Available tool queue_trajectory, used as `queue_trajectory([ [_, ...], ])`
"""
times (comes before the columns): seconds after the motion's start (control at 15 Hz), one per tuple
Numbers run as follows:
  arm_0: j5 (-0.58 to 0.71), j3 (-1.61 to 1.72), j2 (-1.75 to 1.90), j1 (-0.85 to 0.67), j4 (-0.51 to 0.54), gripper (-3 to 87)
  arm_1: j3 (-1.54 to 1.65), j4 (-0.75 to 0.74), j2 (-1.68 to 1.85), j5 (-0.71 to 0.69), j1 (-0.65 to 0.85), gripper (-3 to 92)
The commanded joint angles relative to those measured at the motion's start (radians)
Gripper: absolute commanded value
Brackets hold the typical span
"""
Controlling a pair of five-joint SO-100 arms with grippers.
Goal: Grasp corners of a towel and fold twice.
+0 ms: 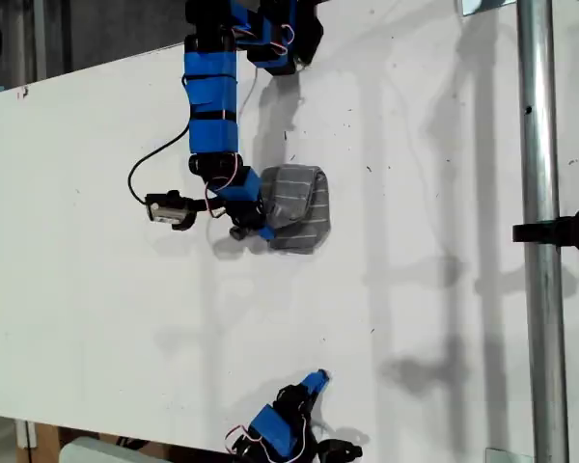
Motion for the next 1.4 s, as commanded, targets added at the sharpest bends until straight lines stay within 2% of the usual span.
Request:
queue_trajectory([
  [0.0,0.015,0.014,0.005,-0.025,-0.006,-2.1,-0.063,-0.077,0.135,-0.072,-0.009,34.0],
  [0.07,0.051,0.014,0.005,-0.04,-0.005,-0.6,-0.032,-0.081,0.23,-0.106,0.018,18.6],
  [0.2,0.064,0.014,0.005,-0.08,-0.005,0.1,0.104,-0.069,0.471,-0.137,0.098,5.5],
  [0.27,0.095,0.014,0.005,-0.097,-0.005,0.1,0.219,-0.055,0.611,-0.137,0.135,1.5],
  [0.4,0.19,0.014,0.005,-0.107,-0.003,0.1,0.554,-0.02,0.977,-0.101,0.19,-0.3],
  [0.47,0.287,0.014,0.005,-0.107,-0.003,0.1,0.738,0.005,1.192,-0.078,0.212,-0.3],
  [0.53,0.465,0.014,0.005,-0.107,-0.003,0.1,0.919,0.035,1.422,-0.055,0.227,-0.3],
  [0.67,0.925,0.017,0.005,-0.103,-0.015,0.0,1.213,0.158,1.873,0.008,0.239,-0.3],
  [0.8,0.91,0.017,0.005,-0.103,-0.014,-0.1,1.308,0.284,1.888,0.08,0.255,-0.3],
  [0.87,0.91,0.017,0.005,-0.103,-0.014,-0.1,1.378,0.341,1.888,0.218,0.258,3.4],
  [0.93,0.91,0.017,0.005,-0.104,-0.014,-0.1,1.424,0.382,1.879,0.356,0.21,3.2],
  [1.07,0.908,0.017,0.005,-0.104,-0.014,-0.1,1.417,0.365,1.884,0.428,0.138,5.3],
  [1.13,0.908,0.017,0.005,-0.104,-0.014,-0.1,1.417,0.38,1.884,0.327,0.147,5.7],
  [1.33,0.908,0.017,0.005,-0.106,-0.014,-0.1,1.419,0.379,1.884,0.319,0.147,6.1],
])
